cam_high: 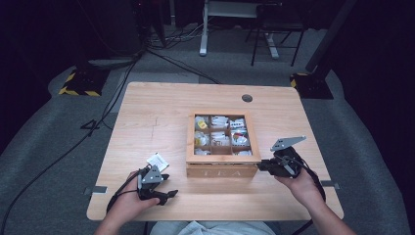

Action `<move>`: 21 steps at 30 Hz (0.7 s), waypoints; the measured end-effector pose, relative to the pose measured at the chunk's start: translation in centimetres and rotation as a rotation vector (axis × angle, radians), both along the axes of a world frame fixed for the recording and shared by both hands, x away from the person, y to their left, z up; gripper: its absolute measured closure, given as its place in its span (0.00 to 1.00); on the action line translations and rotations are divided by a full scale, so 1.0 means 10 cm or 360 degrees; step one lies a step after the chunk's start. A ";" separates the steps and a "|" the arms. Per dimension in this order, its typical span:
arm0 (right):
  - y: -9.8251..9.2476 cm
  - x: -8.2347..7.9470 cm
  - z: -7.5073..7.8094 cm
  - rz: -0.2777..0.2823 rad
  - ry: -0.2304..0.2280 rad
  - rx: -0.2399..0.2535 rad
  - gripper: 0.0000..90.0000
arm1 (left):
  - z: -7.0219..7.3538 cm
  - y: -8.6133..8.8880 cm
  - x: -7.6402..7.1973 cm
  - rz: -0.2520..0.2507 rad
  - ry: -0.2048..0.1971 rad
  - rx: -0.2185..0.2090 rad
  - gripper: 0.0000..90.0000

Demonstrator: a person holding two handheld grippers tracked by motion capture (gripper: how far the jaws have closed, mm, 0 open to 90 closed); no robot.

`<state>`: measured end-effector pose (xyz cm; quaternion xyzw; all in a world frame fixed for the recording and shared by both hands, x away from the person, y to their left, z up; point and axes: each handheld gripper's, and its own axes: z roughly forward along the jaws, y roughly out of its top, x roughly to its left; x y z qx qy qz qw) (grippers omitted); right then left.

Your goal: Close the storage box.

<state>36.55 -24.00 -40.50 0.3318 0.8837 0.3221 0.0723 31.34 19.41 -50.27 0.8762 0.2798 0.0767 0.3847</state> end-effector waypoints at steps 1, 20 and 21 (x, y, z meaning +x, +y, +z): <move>0.00 0.00 -0.01 0.0006 0.0006 -0.0007 0.88 | 0.00 0.00 0.00 0.0000 -0.0001 0.0003 0.36; 0.03 0.02 -0.10 0.0027 0.0061 -0.0116 0.88 | 0.00 0.00 0.00 0.0004 -0.0003 0.0005 0.36; 0.04 0.01 -0.10 0.0027 0.0060 -0.0121 0.88 | 0.00 0.00 -0.01 0.0005 -0.0004 0.0007 0.36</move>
